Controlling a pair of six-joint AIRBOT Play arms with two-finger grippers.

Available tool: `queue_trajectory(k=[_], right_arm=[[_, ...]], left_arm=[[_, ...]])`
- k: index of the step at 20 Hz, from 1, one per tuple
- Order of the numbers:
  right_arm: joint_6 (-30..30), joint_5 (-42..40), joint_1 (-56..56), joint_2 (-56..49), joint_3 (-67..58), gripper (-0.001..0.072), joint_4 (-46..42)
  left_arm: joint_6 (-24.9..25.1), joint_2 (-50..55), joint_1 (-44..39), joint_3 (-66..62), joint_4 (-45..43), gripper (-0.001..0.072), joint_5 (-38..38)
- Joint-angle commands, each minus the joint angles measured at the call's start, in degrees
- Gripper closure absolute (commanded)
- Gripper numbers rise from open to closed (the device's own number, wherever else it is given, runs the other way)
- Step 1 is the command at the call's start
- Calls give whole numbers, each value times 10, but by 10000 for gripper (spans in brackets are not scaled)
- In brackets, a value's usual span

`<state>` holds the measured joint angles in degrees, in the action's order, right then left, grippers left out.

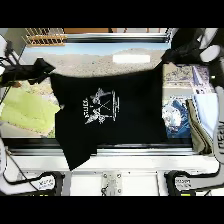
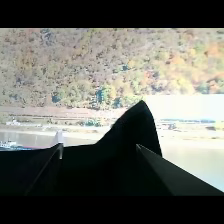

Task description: Fold the clothes and pants, and hang the long-sleeved shirts on hangers.

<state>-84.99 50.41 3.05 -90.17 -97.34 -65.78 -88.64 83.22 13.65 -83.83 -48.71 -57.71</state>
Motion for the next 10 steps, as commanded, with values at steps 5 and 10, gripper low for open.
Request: queue_trajectory(k=[5,10], right_arm=[[10,9,45,-9,0,199,54],[43,141,57,124,82,199,25]], left_arm=[[14,95,35,-80,10,28,-83],[23,-77,57,192,-223,28,-116]])
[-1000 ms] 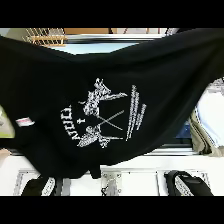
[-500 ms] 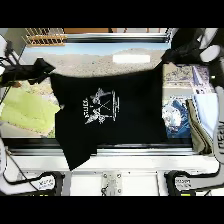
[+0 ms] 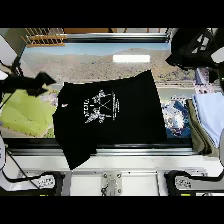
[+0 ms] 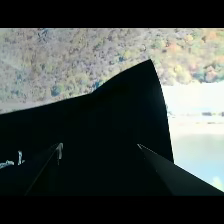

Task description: Fold the clothes and pants, and hang the long-sleeved shirts on hangers.

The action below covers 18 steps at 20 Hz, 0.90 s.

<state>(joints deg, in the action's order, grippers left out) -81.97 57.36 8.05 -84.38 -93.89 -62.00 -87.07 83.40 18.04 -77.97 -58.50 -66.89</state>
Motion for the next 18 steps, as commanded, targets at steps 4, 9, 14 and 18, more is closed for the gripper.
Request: queue_trajectory(k=[4,9,14,18], right_arm=[[12,76,7,199,204,199,-12],[12,76,7,281,315,199,-12],[12,74,7,286,324,199,-7],[12,75,8,287,324,199,-8]], left_arm=[[7,-186,63,372,-144,28,-10],[14,-241,107,495,-118,28,53],[12,-206,39,511,-99,28,80],[13,-177,-9,511,-33,59,117]])
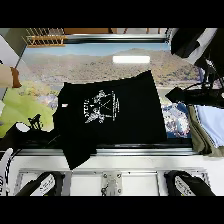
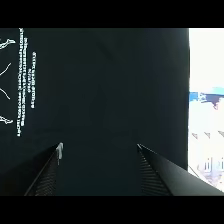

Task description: Fold the clothes and pants, and hang the long-sleeved shirts on hangers.

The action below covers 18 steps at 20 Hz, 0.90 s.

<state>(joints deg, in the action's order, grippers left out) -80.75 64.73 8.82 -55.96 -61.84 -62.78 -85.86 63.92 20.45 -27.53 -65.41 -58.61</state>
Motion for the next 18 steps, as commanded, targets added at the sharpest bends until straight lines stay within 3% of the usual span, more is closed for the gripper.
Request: queue_trajectory(k=[1,3,4,7,11,14,18], right_arm=[[0,1,1,2,3,199,-4],[0,8,9,3,5,199,-13],[-1,19,19,6,12,199,-20],[-45,46,66,33,82,198,-72],[-186,71,163,57,268,198,-130],[-206,4,204,57,385,198,-57],[-204,-116,169,57,446,198,46]], left_arm=[[1,15,-42,6,36,276,38],[0,-6,-49,6,36,611,45],[0,-23,-48,6,36,702,46],[1,-81,-39,6,35,700,24],[6,-128,-39,6,35,700,-5],[6,-154,-39,6,35,701,-1],[6,-184,-39,6,35,701,2]])
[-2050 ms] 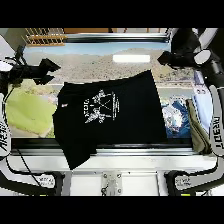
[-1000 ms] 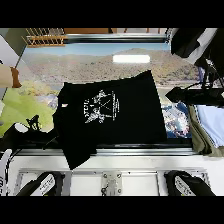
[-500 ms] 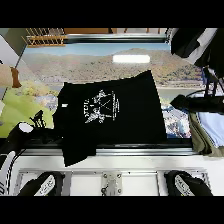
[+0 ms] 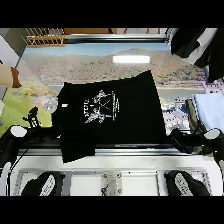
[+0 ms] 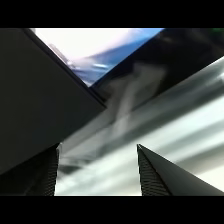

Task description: Fold the clothes and pants, and hang the long-sleeved shirts on hangers.

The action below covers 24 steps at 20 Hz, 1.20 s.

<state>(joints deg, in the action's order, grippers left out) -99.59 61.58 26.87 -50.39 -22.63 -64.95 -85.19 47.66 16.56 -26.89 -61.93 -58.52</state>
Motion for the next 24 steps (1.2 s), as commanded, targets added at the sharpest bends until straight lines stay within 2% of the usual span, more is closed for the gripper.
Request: queue_trajectory(k=[1,6,10,11,12,13,14,16,19,22,24], right_arm=[[-17,-105,-32,1,55,198,70],[-20,-172,-127,-24,55,198,101],[-20,-208,-181,-49,55,199,122],[-19,-212,-190,-51,55,263,121],[-6,-212,-195,-50,55,467,122],[13,-211,-196,-48,55,631,123],[32,-208,-196,-43,52,699,121],[53,-201,-195,-29,24,700,90],[53,-160,-195,1,-102,701,-26],[59,-110,-195,20,-316,701,-116],[99,-105,-195,29,-441,700,-116]], left_arm=[[-1,-25,0,-1,0,700,0],[-1,-40,0,-1,1,701,0],[-1,-10,0,-1,1,700,-14],[-1,0,0,-1,1,701,-15],[-1,11,0,-1,1,700,-14],[-1,21,0,-1,0,701,-14],[0,28,0,-3,0,700,-14],[0,38,0,-27,0,700,-24],[0,21,0,-125,1,700,-61],[-4,-38,0,-278,7,700,-91],[-10,-85,0,-386,7,701,-95]])
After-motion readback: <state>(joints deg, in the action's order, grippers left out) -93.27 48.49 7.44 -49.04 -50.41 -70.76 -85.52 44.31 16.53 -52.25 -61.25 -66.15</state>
